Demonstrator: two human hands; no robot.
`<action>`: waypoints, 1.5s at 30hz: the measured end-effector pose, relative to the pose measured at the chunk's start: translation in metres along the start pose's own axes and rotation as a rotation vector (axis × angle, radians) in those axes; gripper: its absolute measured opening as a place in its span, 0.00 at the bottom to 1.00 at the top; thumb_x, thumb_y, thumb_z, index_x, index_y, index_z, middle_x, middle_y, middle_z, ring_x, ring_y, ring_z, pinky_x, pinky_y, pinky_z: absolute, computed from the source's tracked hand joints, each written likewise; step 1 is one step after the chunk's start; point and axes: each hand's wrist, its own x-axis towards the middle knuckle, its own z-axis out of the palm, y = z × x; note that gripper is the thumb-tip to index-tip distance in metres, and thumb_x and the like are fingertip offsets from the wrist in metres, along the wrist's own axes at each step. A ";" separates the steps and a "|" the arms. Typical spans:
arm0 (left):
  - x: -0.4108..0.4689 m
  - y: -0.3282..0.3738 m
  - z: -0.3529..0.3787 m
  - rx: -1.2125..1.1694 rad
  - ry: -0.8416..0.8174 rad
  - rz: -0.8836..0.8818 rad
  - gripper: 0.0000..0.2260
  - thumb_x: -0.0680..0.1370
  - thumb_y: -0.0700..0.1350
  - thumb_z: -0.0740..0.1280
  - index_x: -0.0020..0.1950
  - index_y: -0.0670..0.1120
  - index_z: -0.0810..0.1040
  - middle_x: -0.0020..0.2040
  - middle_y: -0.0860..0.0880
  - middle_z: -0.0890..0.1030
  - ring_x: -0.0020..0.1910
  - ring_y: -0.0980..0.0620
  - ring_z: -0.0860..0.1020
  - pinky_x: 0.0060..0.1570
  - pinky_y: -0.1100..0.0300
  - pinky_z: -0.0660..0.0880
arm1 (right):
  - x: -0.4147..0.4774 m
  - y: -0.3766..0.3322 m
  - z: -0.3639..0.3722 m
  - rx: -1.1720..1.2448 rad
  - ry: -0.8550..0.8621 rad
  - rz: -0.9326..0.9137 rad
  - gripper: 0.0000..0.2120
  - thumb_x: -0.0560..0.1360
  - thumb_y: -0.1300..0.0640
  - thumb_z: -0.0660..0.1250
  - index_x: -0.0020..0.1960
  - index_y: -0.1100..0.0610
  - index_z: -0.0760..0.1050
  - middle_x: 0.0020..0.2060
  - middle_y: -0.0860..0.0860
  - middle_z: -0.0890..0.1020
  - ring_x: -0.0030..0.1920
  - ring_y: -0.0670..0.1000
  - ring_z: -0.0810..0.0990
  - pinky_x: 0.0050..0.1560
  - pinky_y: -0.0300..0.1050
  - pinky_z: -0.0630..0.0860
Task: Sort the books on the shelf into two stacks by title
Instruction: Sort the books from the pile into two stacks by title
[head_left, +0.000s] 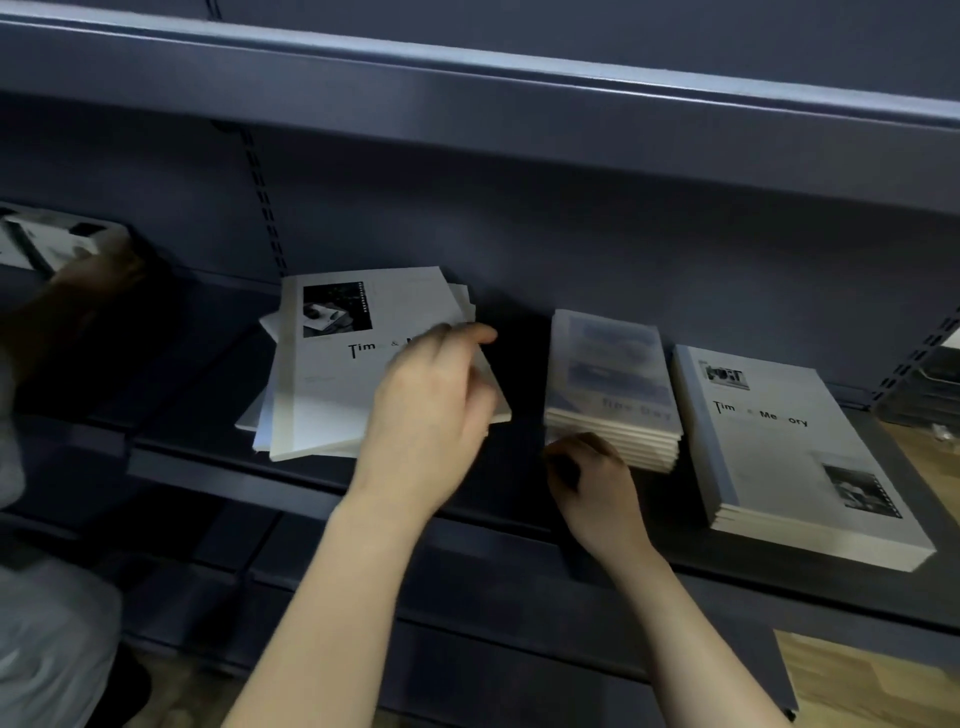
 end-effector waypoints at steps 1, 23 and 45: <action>0.002 -0.007 -0.006 0.022 0.010 -0.026 0.17 0.71 0.37 0.63 0.59 0.43 0.77 0.44 0.48 0.78 0.45 0.47 0.76 0.46 0.56 0.71 | 0.000 -0.001 0.001 -0.003 -0.001 0.010 0.06 0.72 0.62 0.69 0.48 0.54 0.80 0.46 0.50 0.79 0.50 0.51 0.76 0.46 0.38 0.66; 0.003 -0.095 -0.040 0.268 -0.047 -0.578 0.37 0.67 0.67 0.68 0.62 0.39 0.71 0.54 0.38 0.77 0.55 0.37 0.73 0.50 0.50 0.71 | -0.009 0.001 0.011 -0.095 0.056 -0.009 0.07 0.70 0.65 0.70 0.44 0.54 0.79 0.42 0.47 0.77 0.48 0.48 0.74 0.46 0.38 0.67; 0.007 -0.030 -0.020 -0.262 0.187 -0.300 0.11 0.81 0.42 0.60 0.63 0.43 0.68 0.33 0.56 0.74 0.29 0.65 0.74 0.26 0.73 0.66 | -0.006 -0.015 -0.028 0.649 0.031 0.314 0.12 0.81 0.49 0.56 0.53 0.49 0.78 0.46 0.47 0.84 0.46 0.45 0.83 0.50 0.42 0.77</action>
